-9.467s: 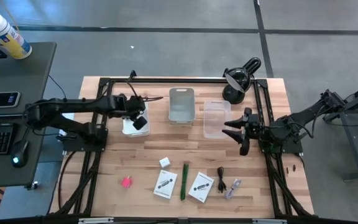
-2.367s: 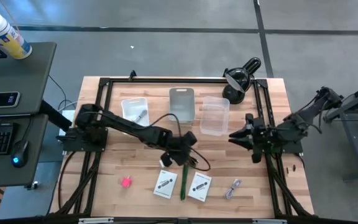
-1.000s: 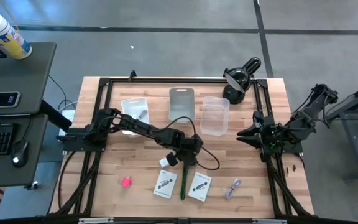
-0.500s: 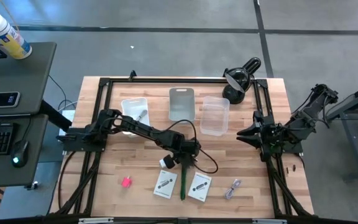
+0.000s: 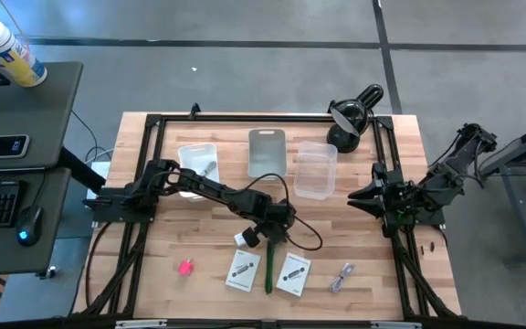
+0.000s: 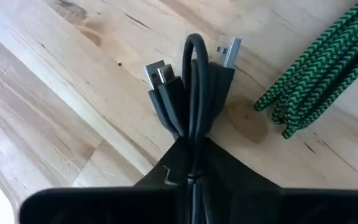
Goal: Pick and place items into bin
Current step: Put the black USB cable into the white bin
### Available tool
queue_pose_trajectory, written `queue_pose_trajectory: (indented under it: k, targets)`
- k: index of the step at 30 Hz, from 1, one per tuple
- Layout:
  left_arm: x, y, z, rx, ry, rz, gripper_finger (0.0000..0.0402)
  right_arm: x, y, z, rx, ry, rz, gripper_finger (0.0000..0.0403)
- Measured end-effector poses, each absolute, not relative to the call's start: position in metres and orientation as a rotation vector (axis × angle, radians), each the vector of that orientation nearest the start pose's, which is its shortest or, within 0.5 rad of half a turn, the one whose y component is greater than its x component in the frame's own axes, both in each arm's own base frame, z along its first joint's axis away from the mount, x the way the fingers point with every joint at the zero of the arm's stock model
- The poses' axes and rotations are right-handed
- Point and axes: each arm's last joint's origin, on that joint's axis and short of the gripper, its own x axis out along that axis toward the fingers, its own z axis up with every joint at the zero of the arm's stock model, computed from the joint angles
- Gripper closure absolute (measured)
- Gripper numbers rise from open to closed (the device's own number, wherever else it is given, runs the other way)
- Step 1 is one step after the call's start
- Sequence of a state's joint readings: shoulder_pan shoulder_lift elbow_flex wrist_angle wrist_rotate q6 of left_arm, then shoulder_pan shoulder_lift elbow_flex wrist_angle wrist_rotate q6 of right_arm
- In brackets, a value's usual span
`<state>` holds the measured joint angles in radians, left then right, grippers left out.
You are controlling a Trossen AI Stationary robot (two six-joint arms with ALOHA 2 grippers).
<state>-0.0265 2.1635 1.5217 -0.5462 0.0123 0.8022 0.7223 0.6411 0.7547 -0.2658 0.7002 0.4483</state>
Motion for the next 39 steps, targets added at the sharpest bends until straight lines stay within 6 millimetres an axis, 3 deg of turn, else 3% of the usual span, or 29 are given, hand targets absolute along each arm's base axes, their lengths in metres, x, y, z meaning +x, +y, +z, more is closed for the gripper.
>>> queue_pose_trajectory:
  k: [4,7,21,30,39]
  targets:
    - [0.437,-0.011,0.139,0.718,1.132,-0.485,0.0374,0.113,0.075,0.335,0.348,0.118,-0.004,0.0329]
    - [0.442,-0.010,0.148,0.726,1.140,-0.474,0.0391,0.113,0.075,0.335,0.347,0.118,-0.004,0.0329]
    - [0.455,-0.007,0.229,0.789,1.184,-0.378,0.0395,0.113,0.074,0.334,0.335,0.130,-0.007,0.0329]
    - [0.438,0.006,0.272,0.751,1.368,-0.220,0.0398,0.112,0.074,0.331,0.317,0.149,-0.011,0.0329]
    - [0.415,0.035,0.281,0.611,1.606,-0.025,0.0400,0.112,0.074,0.331,0.315,0.151,-0.014,0.0329]
